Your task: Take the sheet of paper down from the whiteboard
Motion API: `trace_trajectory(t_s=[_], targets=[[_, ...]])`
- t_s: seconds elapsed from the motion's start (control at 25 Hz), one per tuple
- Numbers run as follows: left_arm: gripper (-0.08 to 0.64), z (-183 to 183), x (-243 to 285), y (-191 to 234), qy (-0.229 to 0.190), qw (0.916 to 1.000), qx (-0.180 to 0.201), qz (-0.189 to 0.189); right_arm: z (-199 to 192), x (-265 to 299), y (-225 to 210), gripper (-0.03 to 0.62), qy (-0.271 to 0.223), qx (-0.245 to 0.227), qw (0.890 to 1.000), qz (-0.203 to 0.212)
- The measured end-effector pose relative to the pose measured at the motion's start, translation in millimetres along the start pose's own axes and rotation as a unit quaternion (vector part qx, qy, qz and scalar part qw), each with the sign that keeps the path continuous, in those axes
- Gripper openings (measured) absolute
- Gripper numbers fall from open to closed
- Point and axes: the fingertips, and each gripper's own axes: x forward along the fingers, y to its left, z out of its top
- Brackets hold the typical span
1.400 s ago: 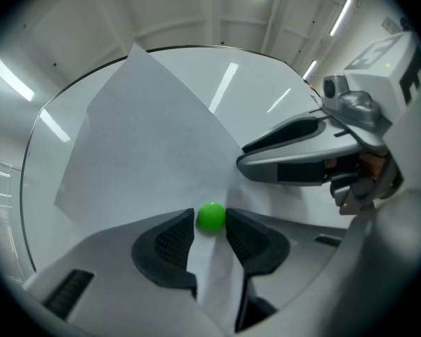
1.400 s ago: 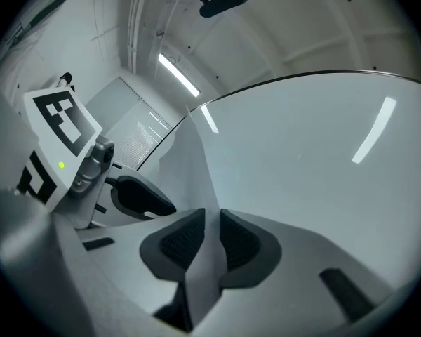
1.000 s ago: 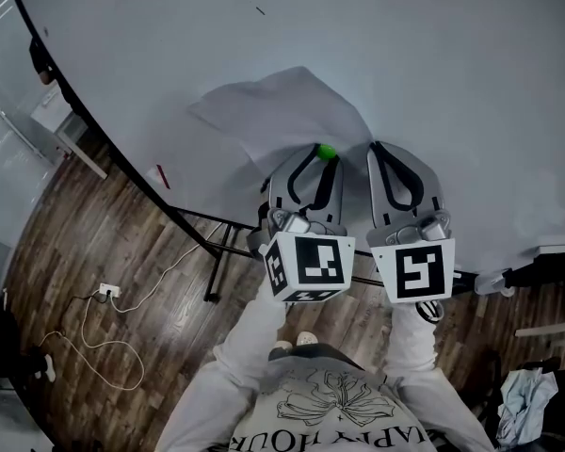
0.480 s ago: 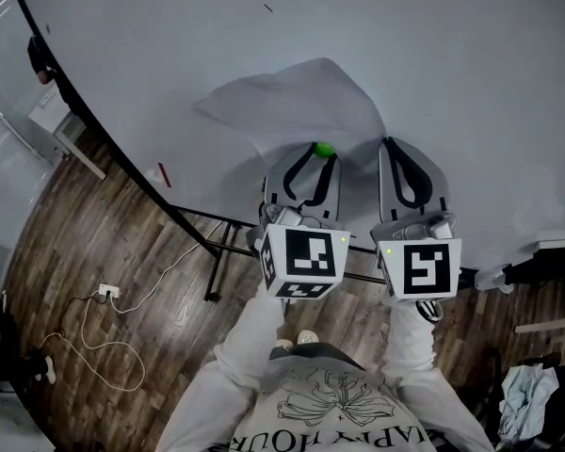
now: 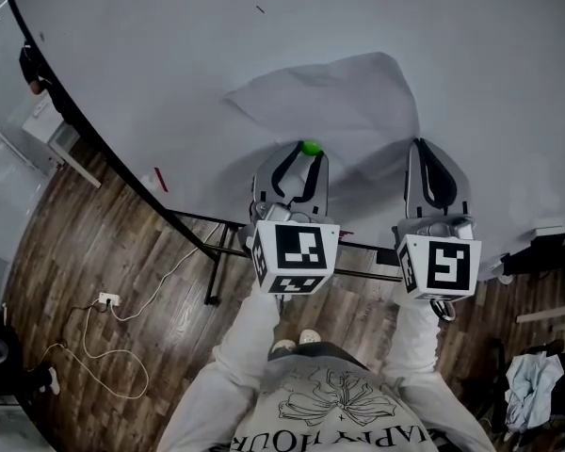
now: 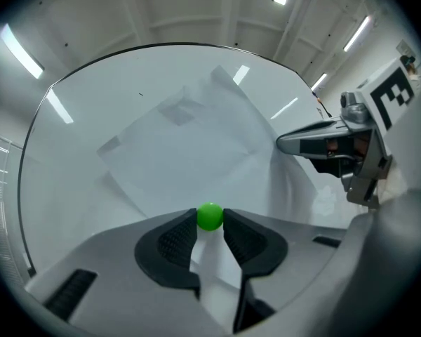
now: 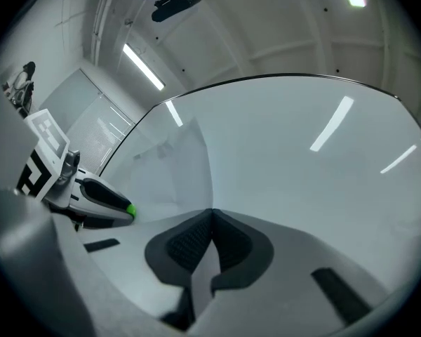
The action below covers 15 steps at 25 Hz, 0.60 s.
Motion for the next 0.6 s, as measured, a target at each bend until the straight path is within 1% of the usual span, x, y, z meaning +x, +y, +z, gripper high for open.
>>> trace_trajectory(t_s=[0.12,0.4,0.6], targets=[[0.114,-1,0,2,0.001,1.0,-0.007,0.003,-5,-8,-15,0.002,0.005,0.007,1.0,-0.027],[0.114,-3,-1,9,0.005,0.9999,-0.008,0.013,-13,-33,-48,0.002,0.026,0.016,0.996,-0.087],[0.114,-7,0,13,0.01,0.9997,-0.013,0.019,-12,-51,-66,0.002,0.019,0.026,0.993,-0.117]])
